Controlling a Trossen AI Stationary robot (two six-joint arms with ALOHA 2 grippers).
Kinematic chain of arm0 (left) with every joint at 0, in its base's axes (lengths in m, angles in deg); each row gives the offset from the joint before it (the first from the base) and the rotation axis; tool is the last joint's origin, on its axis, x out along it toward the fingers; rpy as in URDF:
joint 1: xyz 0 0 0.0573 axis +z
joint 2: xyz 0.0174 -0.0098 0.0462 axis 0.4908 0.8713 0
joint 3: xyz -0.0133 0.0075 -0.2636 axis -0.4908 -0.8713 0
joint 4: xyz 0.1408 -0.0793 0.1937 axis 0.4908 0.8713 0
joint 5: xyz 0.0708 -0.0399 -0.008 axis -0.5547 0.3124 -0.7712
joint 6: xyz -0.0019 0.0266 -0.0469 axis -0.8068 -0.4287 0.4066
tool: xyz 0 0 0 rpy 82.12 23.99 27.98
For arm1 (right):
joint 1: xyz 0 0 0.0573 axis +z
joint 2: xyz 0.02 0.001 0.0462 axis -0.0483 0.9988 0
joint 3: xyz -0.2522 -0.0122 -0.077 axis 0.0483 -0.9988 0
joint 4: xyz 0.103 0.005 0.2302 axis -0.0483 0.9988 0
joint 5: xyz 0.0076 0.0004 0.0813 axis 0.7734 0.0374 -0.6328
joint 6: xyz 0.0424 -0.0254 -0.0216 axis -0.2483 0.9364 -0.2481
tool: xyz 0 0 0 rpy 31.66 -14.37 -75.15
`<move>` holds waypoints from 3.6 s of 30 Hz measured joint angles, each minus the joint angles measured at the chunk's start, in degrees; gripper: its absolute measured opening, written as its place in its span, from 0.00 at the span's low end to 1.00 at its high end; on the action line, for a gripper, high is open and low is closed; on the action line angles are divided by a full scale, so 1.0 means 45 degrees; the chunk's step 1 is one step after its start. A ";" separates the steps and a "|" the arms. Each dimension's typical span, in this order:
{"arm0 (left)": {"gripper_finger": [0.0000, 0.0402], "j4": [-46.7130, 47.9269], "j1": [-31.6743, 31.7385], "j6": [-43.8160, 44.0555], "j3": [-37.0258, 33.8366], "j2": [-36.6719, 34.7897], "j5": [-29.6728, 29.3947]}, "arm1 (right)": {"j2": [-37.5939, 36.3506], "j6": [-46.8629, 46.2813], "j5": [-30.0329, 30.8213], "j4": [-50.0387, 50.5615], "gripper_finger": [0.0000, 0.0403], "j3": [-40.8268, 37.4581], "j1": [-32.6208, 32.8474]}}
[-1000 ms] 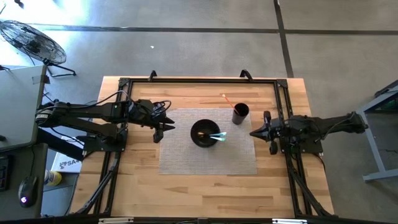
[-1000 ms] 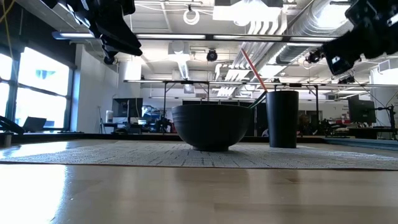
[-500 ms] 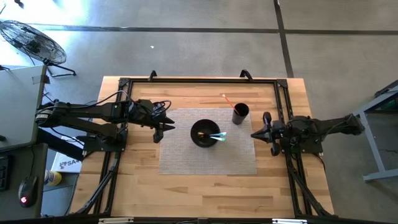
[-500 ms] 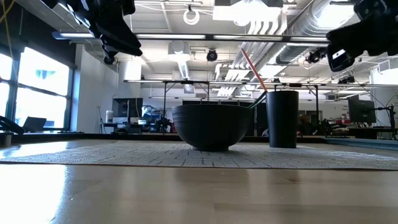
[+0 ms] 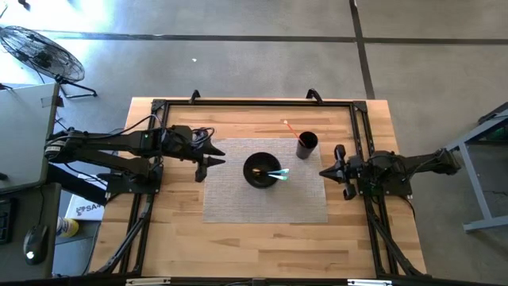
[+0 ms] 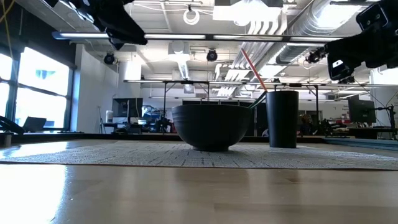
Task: Pick & Place Utensil
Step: Return to Home Position
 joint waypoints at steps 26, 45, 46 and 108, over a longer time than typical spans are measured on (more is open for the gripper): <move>0.30 0.0461 0.0000 -0.1820 -0.4152 -1.1335 0.1275 | 0.0175 0.0721 0.0243 -0.0012 0.03 -0.0003 0.0000; 0.30 -0.3316 0.0000 -0.2232 -0.7518 -1.1856 -0.0155 | 0.0242 0.0680 0.0278 0.0000 0.03 -0.0005 0.0005; 0.30 -0.3585 0.0000 -0.2208 -0.7832 -1.1860 -0.0324 | 0.0260 0.0680 0.0282 0.0000 0.03 -0.0005 0.0005; 0.30 -0.4125 0.0000 -0.1858 -0.9475 -1.1839 -0.2029 | 0.0277 0.0665 0.0281 0.0005 0.03 -0.0005 0.0005</move>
